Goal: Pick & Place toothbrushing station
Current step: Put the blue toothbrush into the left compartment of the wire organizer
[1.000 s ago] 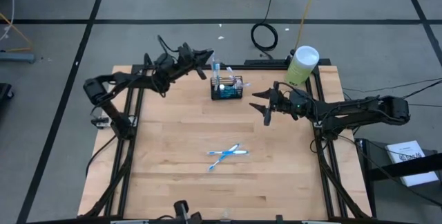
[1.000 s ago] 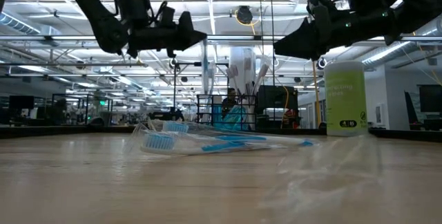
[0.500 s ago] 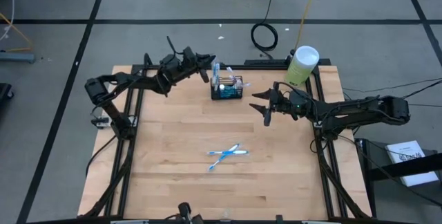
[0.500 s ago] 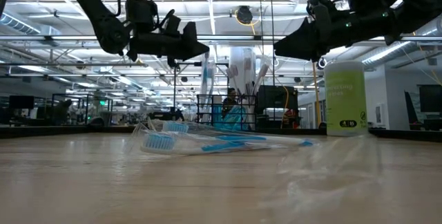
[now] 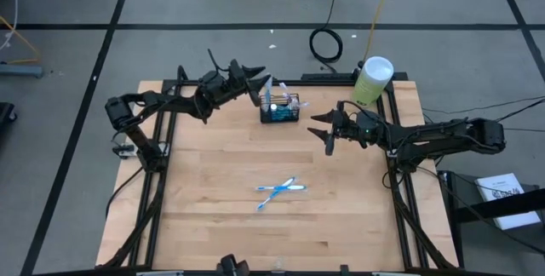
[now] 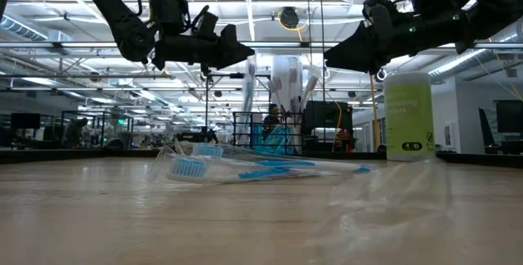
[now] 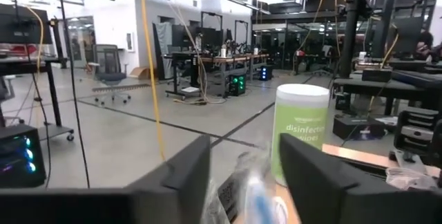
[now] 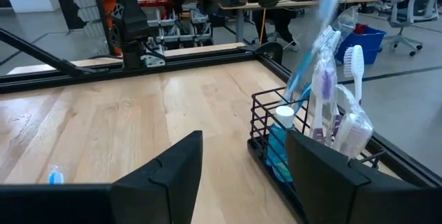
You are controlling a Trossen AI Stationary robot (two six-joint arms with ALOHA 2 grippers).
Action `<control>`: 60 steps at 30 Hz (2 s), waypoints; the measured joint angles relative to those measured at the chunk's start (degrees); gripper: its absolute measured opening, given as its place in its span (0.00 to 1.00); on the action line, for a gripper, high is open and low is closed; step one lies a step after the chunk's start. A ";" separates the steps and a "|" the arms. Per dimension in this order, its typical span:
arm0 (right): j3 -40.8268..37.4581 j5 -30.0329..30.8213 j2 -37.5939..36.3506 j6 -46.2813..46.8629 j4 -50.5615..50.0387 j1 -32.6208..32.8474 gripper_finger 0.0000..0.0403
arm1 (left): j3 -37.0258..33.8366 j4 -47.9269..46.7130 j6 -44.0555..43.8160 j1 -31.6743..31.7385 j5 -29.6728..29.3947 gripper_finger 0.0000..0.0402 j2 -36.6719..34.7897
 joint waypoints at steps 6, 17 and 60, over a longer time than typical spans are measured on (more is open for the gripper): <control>0.00 0.00 0.00 0.01 0.00 0.02 0.49 | 0.00 0.06 0.00 -0.25 -2.86 0.64 -1.16; 0.00 0.00 0.00 -0.03 -0.88 0.02 0.49 | 0.02 -9.64 4.52 -5.63 -0.55 0.73 -14.25; 0.04 -6.98 0.02 2.69 -5.89 2.83 0.49 | 5.35 -72.90 -11.25 -49.01 -10.62 0.73 -1.00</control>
